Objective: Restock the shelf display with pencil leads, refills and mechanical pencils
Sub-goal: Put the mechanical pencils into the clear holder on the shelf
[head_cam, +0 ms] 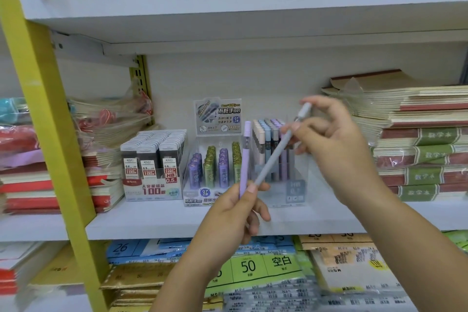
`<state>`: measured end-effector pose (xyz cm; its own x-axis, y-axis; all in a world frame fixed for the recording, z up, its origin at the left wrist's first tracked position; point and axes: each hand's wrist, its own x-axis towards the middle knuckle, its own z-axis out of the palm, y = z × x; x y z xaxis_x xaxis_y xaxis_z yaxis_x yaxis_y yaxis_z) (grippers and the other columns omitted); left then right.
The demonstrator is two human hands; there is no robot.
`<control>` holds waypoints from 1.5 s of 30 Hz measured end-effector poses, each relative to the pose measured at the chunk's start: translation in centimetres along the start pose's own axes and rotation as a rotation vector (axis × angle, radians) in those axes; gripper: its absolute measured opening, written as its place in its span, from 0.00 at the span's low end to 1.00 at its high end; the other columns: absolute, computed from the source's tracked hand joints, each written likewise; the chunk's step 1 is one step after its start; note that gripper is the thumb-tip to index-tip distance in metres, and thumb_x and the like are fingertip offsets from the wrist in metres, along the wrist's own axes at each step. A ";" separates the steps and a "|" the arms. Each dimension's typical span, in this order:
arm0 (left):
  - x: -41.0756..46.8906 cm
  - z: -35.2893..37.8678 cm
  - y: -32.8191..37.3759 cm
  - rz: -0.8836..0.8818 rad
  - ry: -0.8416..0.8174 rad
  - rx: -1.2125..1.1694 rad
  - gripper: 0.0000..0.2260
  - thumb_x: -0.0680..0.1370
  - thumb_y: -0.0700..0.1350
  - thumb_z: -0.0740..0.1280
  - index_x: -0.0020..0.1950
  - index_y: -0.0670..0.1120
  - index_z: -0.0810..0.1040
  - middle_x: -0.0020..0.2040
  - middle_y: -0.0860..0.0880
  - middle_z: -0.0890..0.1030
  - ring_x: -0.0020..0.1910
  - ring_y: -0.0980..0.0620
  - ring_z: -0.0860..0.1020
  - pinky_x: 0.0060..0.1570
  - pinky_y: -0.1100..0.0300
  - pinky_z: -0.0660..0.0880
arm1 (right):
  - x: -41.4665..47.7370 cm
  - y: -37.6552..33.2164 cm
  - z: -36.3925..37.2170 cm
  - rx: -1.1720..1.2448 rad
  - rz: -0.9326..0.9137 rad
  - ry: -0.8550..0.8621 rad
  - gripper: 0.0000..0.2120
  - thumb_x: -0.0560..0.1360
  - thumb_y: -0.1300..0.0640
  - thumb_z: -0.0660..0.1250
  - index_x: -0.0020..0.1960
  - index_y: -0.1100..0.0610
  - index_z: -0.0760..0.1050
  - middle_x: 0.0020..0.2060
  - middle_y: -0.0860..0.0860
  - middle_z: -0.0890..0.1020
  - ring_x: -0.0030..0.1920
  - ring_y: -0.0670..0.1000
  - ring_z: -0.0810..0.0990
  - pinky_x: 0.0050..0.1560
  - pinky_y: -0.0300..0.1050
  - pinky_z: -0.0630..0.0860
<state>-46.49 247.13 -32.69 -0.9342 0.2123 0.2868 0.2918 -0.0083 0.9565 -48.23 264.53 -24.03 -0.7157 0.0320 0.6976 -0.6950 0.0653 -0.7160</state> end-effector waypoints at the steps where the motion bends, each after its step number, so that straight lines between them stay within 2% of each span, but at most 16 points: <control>1: 0.1 -0.3 -0.1 -0.003 0.033 0.023 0.13 0.84 0.54 0.57 0.51 0.60 0.82 0.31 0.54 0.74 0.26 0.58 0.67 0.26 0.64 0.64 | 0.3 -0.2 -0.5 0.000 -0.059 0.058 0.14 0.77 0.63 0.66 0.57 0.47 0.71 0.41 0.50 0.86 0.43 0.48 0.84 0.38 0.37 0.78; 4: 0.2 -1.0 -0.5 -0.010 0.126 0.093 0.12 0.83 0.57 0.57 0.49 0.61 0.80 0.29 0.57 0.66 0.25 0.58 0.62 0.28 0.64 0.62 | 0.6 -0.5 -1.8 -0.092 -0.183 0.132 0.15 0.78 0.62 0.65 0.59 0.46 0.70 0.43 0.49 0.85 0.46 0.47 0.84 0.43 0.40 0.80; 7: 0.3 -1.1 -0.9 -0.014 0.161 0.164 0.12 0.82 0.61 0.57 0.48 0.62 0.78 0.29 0.59 0.66 0.26 0.60 0.64 0.31 0.60 0.63 | 0.6 0.1 -1.9 -0.198 -0.190 0.094 0.17 0.78 0.62 0.66 0.57 0.41 0.69 0.43 0.49 0.84 0.48 0.47 0.83 0.49 0.48 0.80; 9: 0.4 -1.0 -1.1 -0.014 0.151 0.154 0.12 0.82 0.61 0.56 0.47 0.62 0.77 0.29 0.59 0.66 0.25 0.59 0.64 0.31 0.59 0.62 | 0.5 0.7 -1.6 -0.279 -0.191 0.037 0.17 0.78 0.60 0.66 0.57 0.39 0.69 0.42 0.48 0.84 0.47 0.45 0.83 0.49 0.45 0.79; 12: 0.5 -0.9 -1.2 -0.002 0.154 0.167 0.12 0.82 0.60 0.55 0.46 0.62 0.77 0.28 0.58 0.67 0.26 0.58 0.63 0.31 0.60 0.61 | 0.3 1.7 -1.3 -0.398 -0.201 -0.037 0.16 0.77 0.58 0.66 0.58 0.40 0.69 0.42 0.47 0.84 0.45 0.41 0.80 0.44 0.31 0.74; 14: 0.6 -0.9 -1.3 0.010 0.154 0.186 0.12 0.82 0.59 0.55 0.46 0.61 0.76 0.29 0.58 0.67 0.26 0.58 0.64 0.32 0.60 0.62 | 0.4 2.0 -1.4 -0.449 -0.206 -0.049 0.15 0.77 0.57 0.66 0.59 0.40 0.69 0.42 0.46 0.83 0.44 0.40 0.79 0.42 0.27 0.71; 17: 0.6 -0.9 -1.4 0.011 0.148 0.190 0.13 0.83 0.59 0.55 0.45 0.61 0.76 0.29 0.58 0.67 0.27 0.58 0.64 0.31 0.60 0.62 | 0.8 2.0 -2.0 -0.485 -0.211 -0.041 0.16 0.77 0.57 0.67 0.60 0.40 0.70 0.42 0.44 0.82 0.44 0.40 0.78 0.42 0.28 0.72; 21: 0.5 -0.9 -1.5 0.009 0.155 0.197 0.13 0.82 0.59 0.55 0.46 0.61 0.77 0.29 0.58 0.68 0.27 0.57 0.64 0.32 0.59 0.62 | 1.0 2.3 -2.6 -0.515 -0.165 -0.080 0.16 0.77 0.56 0.67 0.59 0.39 0.70 0.39 0.45 0.81 0.42 0.40 0.77 0.39 0.25 0.69; 26: 0.6 -0.9 -1.6 0.018 0.149 0.206 0.12 0.83 0.58 0.55 0.46 0.60 0.77 0.28 0.58 0.67 0.27 0.57 0.63 0.31 0.58 0.62 | 1.2 2.5 -2.7 -0.478 -0.117 -0.101 0.16 0.77 0.58 0.68 0.59 0.40 0.72 0.36 0.45 0.82 0.38 0.39 0.77 0.38 0.25 0.68; 30: 0.7 -1.0 -1.8 0.016 0.153 0.221 0.12 0.83 0.59 0.56 0.47 0.60 0.77 0.28 0.59 0.68 0.26 0.57 0.64 0.30 0.59 0.62 | 1.2 2.9 -2.8 -0.533 -0.078 -0.122 0.16 0.77 0.58 0.68 0.58 0.39 0.72 0.38 0.44 0.82 0.41 0.38 0.77 0.38 0.25 0.68; 33: 0.8 -0.9 -1.8 0.021 0.154 0.232 0.12 0.82 0.59 0.56 0.48 0.60 0.77 0.28 0.59 0.68 0.26 0.58 0.65 0.31 0.60 0.63 | 1.1 3.6 -2.5 -0.745 -0.110 -0.126 0.15 0.76 0.54 0.67 0.58 0.37 0.72 0.45 0.39 0.73 0.46 0.40 0.73 0.42 0.30 0.66; 35: 0.8 -0.9 -1.8 0.028 0.148 0.233 0.12 0.82 0.59 0.56 0.48 0.59 0.78 0.27 0.59 0.68 0.26 0.59 0.65 0.31 0.60 0.63 | 1.1 4.1 -2.4 -0.793 -0.111 -0.090 0.14 0.76 0.53 0.68 0.60 0.40 0.73 0.46 0.39 0.68 0.46 0.41 0.70 0.43 0.30 0.64; 38: 0.7 -0.7 -1.6 0.031 0.142 0.233 0.12 0.82 0.59 0.57 0.47 0.59 0.78 0.27 0.59 0.68 0.25 0.60 0.65 0.31 0.61 0.62 | 0.8 4.2 -2.2 -0.796 -0.080 -0.035 0.16 0.77 0.53 0.67 0.63 0.42 0.73 0.47 0.42 0.69 0.45 0.42 0.70 0.44 0.32 0.67; 41: 0.6 -0.4 -1.4 0.049 0.132 0.238 0.12 0.82 0.59 0.57 0.47 0.59 0.78 0.27 0.59 0.67 0.26 0.60 0.65 0.31 0.61 0.63 | 0.0 3.2 -1.4 -0.748 -0.207 0.090 0.16 0.78 0.55 0.65 0.65 0.46 0.73 0.48 0.44 0.71 0.43 0.43 0.70 0.44 0.30 0.67; 43: 0.6 -0.2 -1.2 0.072 0.126 0.252 0.11 0.81 0.59 0.57 0.48 0.59 0.78 0.28 0.59 0.67 0.27 0.59 0.65 0.31 0.63 0.63 | -0.5 2.1 -0.7 -0.567 -0.250 0.108 0.11 0.78 0.55 0.64 0.60 0.46 0.77 0.43 0.42 0.78 0.41 0.43 0.76 0.41 0.30 0.71; 45: 0.5 0.2 -0.9 0.100 0.117 0.278 0.11 0.82 0.59 0.57 0.47 0.60 0.78 0.28 0.59 0.67 0.27 0.60 0.65 0.29 0.67 0.63 | -1.1 1.1 0.4 -0.289 -0.117 -0.010 0.11 0.78 0.53 0.65 0.58 0.40 0.75 0.40 0.42 0.83 0.41 0.43 0.81 0.41 0.33 0.76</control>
<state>-47.21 247.40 -33.43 -0.9105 0.1097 0.3986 0.4134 0.2472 0.8763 -48.25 264.14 -25.57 -0.6337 -0.0026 0.7736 -0.7254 0.3493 -0.5931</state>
